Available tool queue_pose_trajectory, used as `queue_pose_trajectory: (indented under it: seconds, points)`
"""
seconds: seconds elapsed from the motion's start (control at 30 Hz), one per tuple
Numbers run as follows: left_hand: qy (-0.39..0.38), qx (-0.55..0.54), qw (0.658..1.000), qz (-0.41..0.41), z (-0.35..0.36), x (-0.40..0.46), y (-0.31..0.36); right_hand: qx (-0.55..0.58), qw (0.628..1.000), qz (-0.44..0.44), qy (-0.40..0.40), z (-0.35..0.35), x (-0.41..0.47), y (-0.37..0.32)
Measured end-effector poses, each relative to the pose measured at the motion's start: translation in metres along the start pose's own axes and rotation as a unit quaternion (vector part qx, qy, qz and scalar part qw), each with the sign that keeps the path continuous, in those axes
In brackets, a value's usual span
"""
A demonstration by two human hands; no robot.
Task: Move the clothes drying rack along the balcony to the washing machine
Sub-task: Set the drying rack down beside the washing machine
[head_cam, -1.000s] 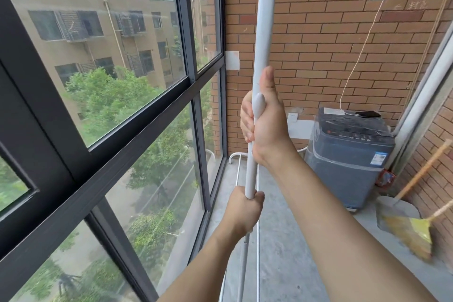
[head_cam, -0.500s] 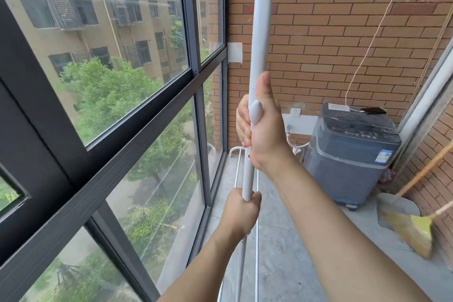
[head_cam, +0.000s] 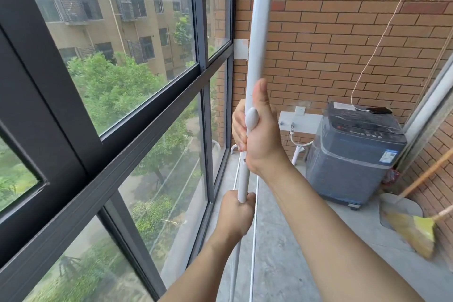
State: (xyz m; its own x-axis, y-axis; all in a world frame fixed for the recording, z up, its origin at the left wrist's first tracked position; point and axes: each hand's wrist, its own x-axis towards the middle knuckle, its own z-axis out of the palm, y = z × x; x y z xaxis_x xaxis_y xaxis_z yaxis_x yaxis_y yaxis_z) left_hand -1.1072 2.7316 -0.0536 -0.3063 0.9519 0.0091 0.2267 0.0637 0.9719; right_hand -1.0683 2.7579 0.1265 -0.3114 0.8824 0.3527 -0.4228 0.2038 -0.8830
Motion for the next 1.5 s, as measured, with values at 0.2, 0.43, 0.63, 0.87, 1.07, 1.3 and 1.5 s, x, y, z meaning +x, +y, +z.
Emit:
queue_pose_trajectory:
  seconds: [0.2, 0.43, 0.63, 0.87, 1.07, 1.3, 1.5]
  points:
    - [0.006, -0.001, 1.0, -0.002, -0.004, 0.0, -0.008, 0.009, 1.0, -0.001, -0.012, 0.003, -0.003, 0.005]
    - [-0.014, -0.008, 1.0, -0.018, -0.007, 0.009, -0.017, 0.009, 1.0, 0.003, -0.003, 0.003, -0.001, 0.016]
    - [-0.028, 0.009, 0.999, -0.024, -0.004, 0.02, -0.026, -0.002, 1.0, -0.007, 0.014, -0.006, 0.002, 0.027]
    - [-0.021, 0.018, 1.0, -0.015, -0.007, 0.025, -0.034, -0.023, 1.0, -0.002, 0.009, -0.004, 0.005, 0.036]
    - [-0.035, 0.021, 0.999, -0.017, -0.01, 0.027, -0.04, -0.038, 0.999, 0.012, 0.009, -0.004, 0.004, 0.038]
    - [-0.041, 0.006, 0.998, -0.042, -0.025, 0.03, -0.043, -0.063, 0.997, 0.024, -0.038, 0.004, 0.003, 0.04]
    - [-0.096, 0.062, 0.992, -0.06, -0.034, 0.028, -0.038, -0.098, 0.994, 0.041, -0.031, 0.001, 0.001, 0.039]
